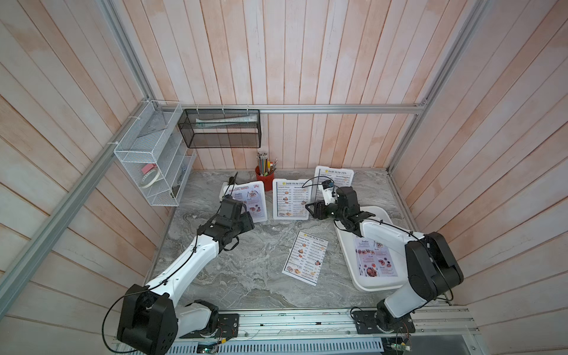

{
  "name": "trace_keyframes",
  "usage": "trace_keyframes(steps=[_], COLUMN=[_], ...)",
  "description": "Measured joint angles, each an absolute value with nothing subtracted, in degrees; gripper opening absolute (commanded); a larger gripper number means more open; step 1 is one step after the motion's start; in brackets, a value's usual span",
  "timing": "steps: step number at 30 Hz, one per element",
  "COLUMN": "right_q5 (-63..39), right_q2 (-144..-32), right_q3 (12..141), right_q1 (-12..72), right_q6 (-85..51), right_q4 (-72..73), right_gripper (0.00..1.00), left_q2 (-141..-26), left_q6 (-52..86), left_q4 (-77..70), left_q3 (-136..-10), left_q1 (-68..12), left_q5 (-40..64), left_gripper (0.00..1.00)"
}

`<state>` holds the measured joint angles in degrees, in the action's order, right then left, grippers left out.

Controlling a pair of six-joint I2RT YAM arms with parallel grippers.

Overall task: Replace the menus in the menu holders
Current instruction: Adjust the menu holder at the center of the board.

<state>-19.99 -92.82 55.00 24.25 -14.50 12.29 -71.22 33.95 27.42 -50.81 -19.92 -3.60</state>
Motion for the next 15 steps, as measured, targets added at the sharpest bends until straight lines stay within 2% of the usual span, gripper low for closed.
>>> trace_keyframes(steps=[9, 13, 15], right_q5=[-23.1, -23.7, -23.9], right_q2=[-97.4, -97.3, -96.8], right_q3=[58.7, 58.5, 57.8], right_q1=[22.9, 23.0, 23.1], right_q6=[-14.3, -14.5, -14.7], right_q4=[15.1, 15.9, 16.4], right_gripper=[0.64, 0.64, 0.64], left_q2=[-69.7, -71.4, -73.0], left_q6=[33.3, 31.6, 30.1], left_q4=[30.9, 33.9, 34.1], left_q3=[-51.9, -60.8, -67.2], left_q1=[-19.9, -19.9, -19.9], left_q5=[-3.0, -3.7, -5.1], left_gripper=[0.72, 0.83, 0.85])
